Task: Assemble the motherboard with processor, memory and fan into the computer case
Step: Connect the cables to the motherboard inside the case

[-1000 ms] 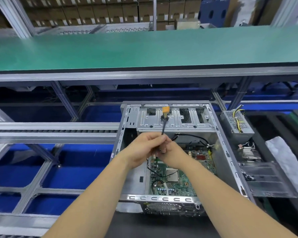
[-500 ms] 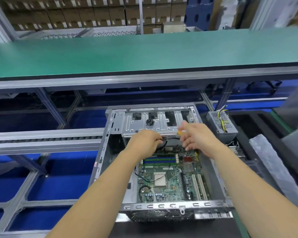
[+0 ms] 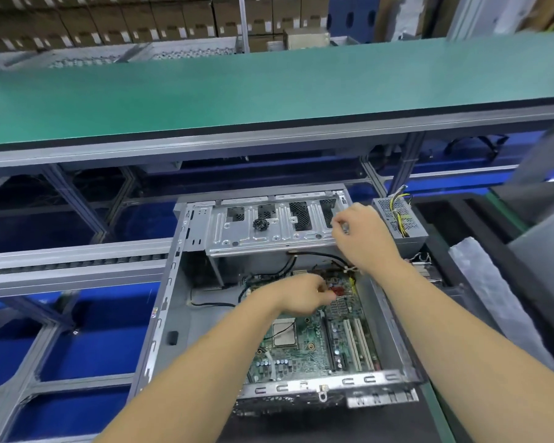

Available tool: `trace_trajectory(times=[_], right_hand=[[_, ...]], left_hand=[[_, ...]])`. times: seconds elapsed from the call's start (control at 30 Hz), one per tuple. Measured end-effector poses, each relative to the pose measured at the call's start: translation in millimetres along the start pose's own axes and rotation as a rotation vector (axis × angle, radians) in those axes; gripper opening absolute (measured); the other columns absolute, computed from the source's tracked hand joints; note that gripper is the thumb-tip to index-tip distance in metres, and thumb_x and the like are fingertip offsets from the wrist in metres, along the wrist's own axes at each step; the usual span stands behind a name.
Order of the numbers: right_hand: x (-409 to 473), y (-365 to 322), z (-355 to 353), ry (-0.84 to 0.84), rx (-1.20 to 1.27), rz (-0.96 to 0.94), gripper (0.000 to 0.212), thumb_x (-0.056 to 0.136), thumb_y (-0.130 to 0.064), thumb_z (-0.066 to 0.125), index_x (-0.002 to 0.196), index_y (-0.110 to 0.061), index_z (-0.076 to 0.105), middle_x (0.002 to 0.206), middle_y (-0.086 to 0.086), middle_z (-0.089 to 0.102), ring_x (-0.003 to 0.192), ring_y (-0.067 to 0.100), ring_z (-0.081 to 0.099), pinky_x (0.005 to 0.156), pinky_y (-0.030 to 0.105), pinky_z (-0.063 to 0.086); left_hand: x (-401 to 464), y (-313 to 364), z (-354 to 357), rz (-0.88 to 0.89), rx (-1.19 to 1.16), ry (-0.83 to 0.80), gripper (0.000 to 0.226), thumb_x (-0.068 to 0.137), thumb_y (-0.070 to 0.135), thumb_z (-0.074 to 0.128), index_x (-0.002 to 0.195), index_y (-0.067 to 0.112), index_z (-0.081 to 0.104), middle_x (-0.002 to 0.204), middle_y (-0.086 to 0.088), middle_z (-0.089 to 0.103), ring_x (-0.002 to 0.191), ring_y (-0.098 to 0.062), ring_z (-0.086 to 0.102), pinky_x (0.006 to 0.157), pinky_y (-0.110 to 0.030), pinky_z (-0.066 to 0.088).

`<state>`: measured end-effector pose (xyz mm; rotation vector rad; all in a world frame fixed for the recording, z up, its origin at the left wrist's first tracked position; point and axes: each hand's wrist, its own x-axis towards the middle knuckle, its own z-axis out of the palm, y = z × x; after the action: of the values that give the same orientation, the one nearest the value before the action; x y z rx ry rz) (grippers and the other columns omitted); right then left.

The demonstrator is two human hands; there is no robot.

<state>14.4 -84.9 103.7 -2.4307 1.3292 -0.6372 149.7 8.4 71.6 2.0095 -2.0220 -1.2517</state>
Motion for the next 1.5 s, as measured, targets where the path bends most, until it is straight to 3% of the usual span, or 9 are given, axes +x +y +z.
trace_trajectory(times=[0.13, 0.23, 0.33, 0.5, 0.63, 0.8, 1.0, 1.27, 1.5], right_hand=[[2.3, 6.0, 9.1, 0.032, -0.092, 0.023, 0.022, 0.097, -0.018, 0.053, 0.097, -0.009, 0.073, 0.102, 0.008, 0.063, 0.098, 0.030, 0.050, 0.086, 0.046, 0.046], [0.2, 7.1, 14.5, 0.067, -0.155, 0.029, 0.024, 0.097, -0.019, 0.052, 0.089, -0.007, 0.070, 0.091, 0.006, 0.059, 0.092, 0.031, 0.047, 0.079, 0.047, 0.044], [0.0, 5.3, 14.4, 0.053, -0.177, 0.021, 0.027, 0.098, -0.022, 0.050, 0.082, -0.007, 0.066, 0.081, 0.001, 0.050, 0.090, 0.031, 0.047, 0.075, 0.046, 0.044], [0.9, 4.5, 15.2, 0.042, -0.154, 0.016, 0.029, 0.098, -0.025, 0.049, 0.075, -0.011, 0.059, 0.079, 0.003, 0.051, 0.088, 0.029, 0.044, 0.074, 0.045, 0.043], [0.6, 4.4, 15.5, 0.038, -0.146, 0.019, 0.028, 0.098, -0.027, 0.048, 0.075, -0.014, 0.055, 0.080, 0.003, 0.053, 0.087, 0.027, 0.041, 0.074, 0.042, 0.042], [0.2, 2.7, 13.2, 0.035, -0.125, 0.037, 0.030, 0.099, -0.027, 0.048, 0.071, -0.014, 0.051, 0.078, 0.003, 0.052, 0.087, 0.029, 0.044, 0.073, 0.043, 0.042], [-0.4, 1.5, 12.5, 0.034, -0.112, 0.036, 0.033, 0.099, -0.027, 0.048, 0.069, -0.014, 0.050, 0.077, 0.002, 0.051, 0.086, 0.028, 0.043, 0.073, 0.044, 0.043], [-1.1, 5.3, 13.0, 0.100, 0.026, 0.075, 0.029, 0.099, -0.021, 0.053, 0.078, -0.004, 0.066, 0.082, 0.005, 0.051, 0.090, 0.030, 0.047, 0.079, 0.044, 0.045], [-0.9, 5.3, 13.0, 0.111, 0.037, 0.063, 0.030, 0.098, -0.021, 0.054, 0.075, -0.005, 0.063, 0.078, 0.005, 0.051, 0.086, 0.029, 0.047, 0.077, 0.045, 0.046]], left_hand=[[10.8, 6.6, 14.1, -0.011, -0.057, -0.115, 0.031, 0.102, 0.026, 0.051, 0.102, -0.004, 0.060, 0.080, -0.014, 0.068, 0.067, -0.020, 0.051, 0.066, -0.032, 0.042], [17.8, 13.0, 23.6, 0.046, -0.011, -0.056, 0.016, 0.097, 0.021, 0.061, 0.091, 0.006, 0.060, 0.084, -0.010, 0.069, 0.070, -0.019, 0.057, 0.069, -0.034, 0.047], [21.9, 21.6, 37.2, 0.113, 0.081, -0.038, 0.017, 0.093, 0.022, 0.068, 0.085, 0.007, 0.065, 0.087, -0.008, 0.068, 0.081, -0.023, 0.062, 0.073, -0.035, 0.052], [23.4, 34.8, 60.7, 0.184, 0.313, 0.033, 0.025, 0.090, 0.032, 0.065, 0.083, 0.007, 0.066, 0.078, -0.009, 0.065, 0.072, -0.027, 0.062, 0.061, -0.036, 0.054], [22.5, 38.8, 73.1, 0.240, 0.289, 0.002, 0.022, 0.089, 0.036, 0.065, 0.095, 0.016, 0.061, 0.088, -0.004, 0.064, 0.078, -0.026, 0.059, 0.060, -0.031, 0.045], [21.0, 37.9, 82.0, 0.228, 0.295, 0.006, 0.015, 0.089, 0.034, 0.066, 0.089, 0.018, 0.065, 0.084, -0.003, 0.063, 0.076, -0.027, 0.058, 0.057, -0.030, 0.041], [20.1, 35.0, 86.6, 0.228, 0.202, 0.028, 0.010, 0.086, 0.031, 0.068, 0.090, 0.022, 0.068, 0.083, -0.001, 0.066, 0.079, -0.025, 0.062, 0.064, -0.032, 0.051], [21.4, 32.6, 93.9, 0.253, 0.164, 0.013, 0.009, 0.087, 0.032, 0.069, 0.090, 0.023, 0.069, 0.083, 0.002, 0.065, 0.078, -0.020, 0.057, 0.067, -0.029, 0.049], [24.1, 34.0, 98.0, 0.248, 0.202, 0.025, 0.011, 0.087, 0.032, 0.069, 0.090, 0.022, 0.069, 0.089, -0.002, 0.070, 0.080, -0.024, 0.061, 0.068, -0.032, 0.054]])
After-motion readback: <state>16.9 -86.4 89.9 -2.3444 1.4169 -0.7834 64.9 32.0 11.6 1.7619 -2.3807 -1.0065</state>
